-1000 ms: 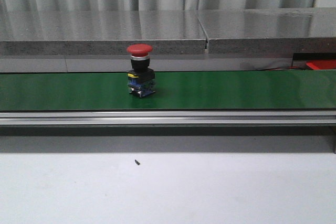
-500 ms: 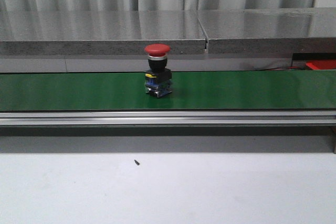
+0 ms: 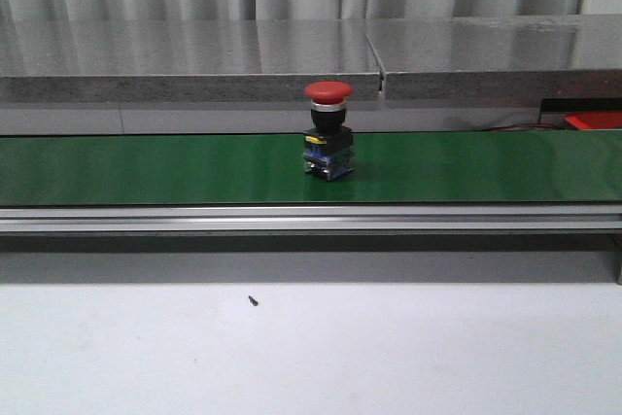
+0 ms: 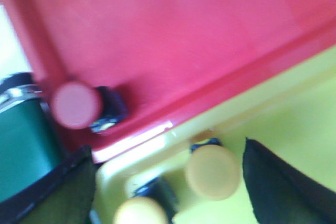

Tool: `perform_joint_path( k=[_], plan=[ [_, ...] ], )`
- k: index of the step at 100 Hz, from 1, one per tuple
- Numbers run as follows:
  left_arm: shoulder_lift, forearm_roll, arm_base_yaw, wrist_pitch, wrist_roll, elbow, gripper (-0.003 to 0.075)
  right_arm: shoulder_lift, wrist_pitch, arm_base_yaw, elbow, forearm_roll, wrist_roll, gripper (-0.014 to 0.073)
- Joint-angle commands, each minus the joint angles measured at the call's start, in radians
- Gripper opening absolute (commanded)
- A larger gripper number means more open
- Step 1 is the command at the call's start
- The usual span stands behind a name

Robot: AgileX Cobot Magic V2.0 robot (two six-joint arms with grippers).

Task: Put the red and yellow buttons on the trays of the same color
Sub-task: 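Carry the yellow button into the yellow tray and open the right gripper, then lower the right gripper onto the red button on the belt and grasp it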

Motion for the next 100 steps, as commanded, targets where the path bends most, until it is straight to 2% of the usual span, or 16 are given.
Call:
perform_joint_path(
  k=[1, 35, 80, 100],
  plan=[
    [0.002, -0.026, -0.008, -0.060, 0.001, -0.027, -0.0019, -0.086, -0.022, 0.039, -0.022, 0.003, -0.001, 0.0580],
    [0.002, -0.026, -0.008, -0.060, 0.001, -0.027, -0.0019, -0.167, 0.049, 0.225, -0.021, 0.001, -0.001, 0.0580],
    [0.002, -0.026, -0.008, -0.060, 0.001, -0.027, -0.0019, -0.160, 0.090, 0.565, -0.021, 0.002, -0.001, 0.0580],
    [0.002, -0.026, -0.008, -0.060, 0.001, -0.027, -0.0019, -0.110, 0.137, 0.648, -0.022, 0.002, -0.080, 0.0580]
  ],
)
